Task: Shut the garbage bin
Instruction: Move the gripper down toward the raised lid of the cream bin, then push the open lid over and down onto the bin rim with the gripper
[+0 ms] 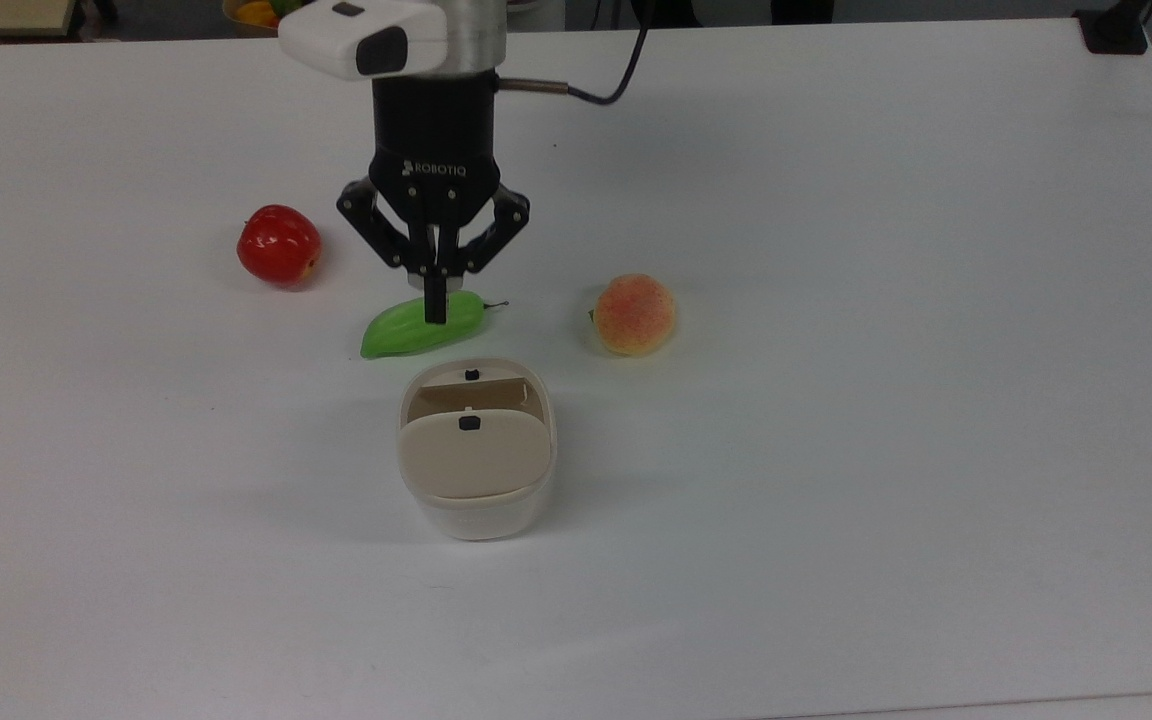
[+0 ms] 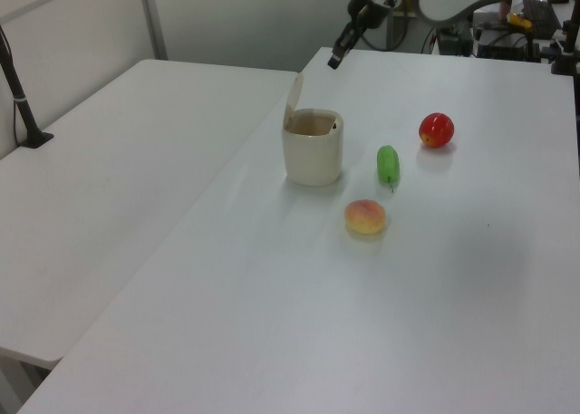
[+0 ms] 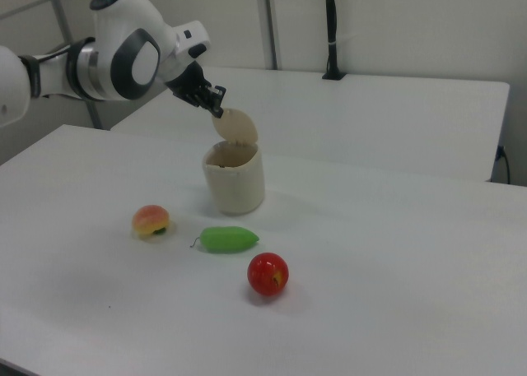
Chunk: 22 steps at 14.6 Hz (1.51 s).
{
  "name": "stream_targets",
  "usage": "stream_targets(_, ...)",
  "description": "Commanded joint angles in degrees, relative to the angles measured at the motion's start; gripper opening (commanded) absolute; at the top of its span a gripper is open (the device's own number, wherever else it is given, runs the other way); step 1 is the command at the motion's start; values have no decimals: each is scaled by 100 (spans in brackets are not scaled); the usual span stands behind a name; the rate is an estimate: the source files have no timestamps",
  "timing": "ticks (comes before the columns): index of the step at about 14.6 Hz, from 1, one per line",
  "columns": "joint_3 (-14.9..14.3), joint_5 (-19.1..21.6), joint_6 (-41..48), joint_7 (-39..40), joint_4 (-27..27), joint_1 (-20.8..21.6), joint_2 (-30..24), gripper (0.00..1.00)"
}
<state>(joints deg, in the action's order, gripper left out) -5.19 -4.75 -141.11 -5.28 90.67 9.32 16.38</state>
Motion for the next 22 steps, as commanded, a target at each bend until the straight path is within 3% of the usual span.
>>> stream_targets(1, -96, 106, -1029, -210, -190, 88, 391, 0)
stream_targets(7, -96, 71, -2480, -412, -199, 79, 770, 0)
stream_targets(14, -78, 97, -2878, -404, -190, 79, 1078, 0)
stream_targets(17, -78, 89, -2564, -377, -94, 105, 929, 0)
stream_targets(22, -78, 1, -920, -237, -120, 105, 735, 0)
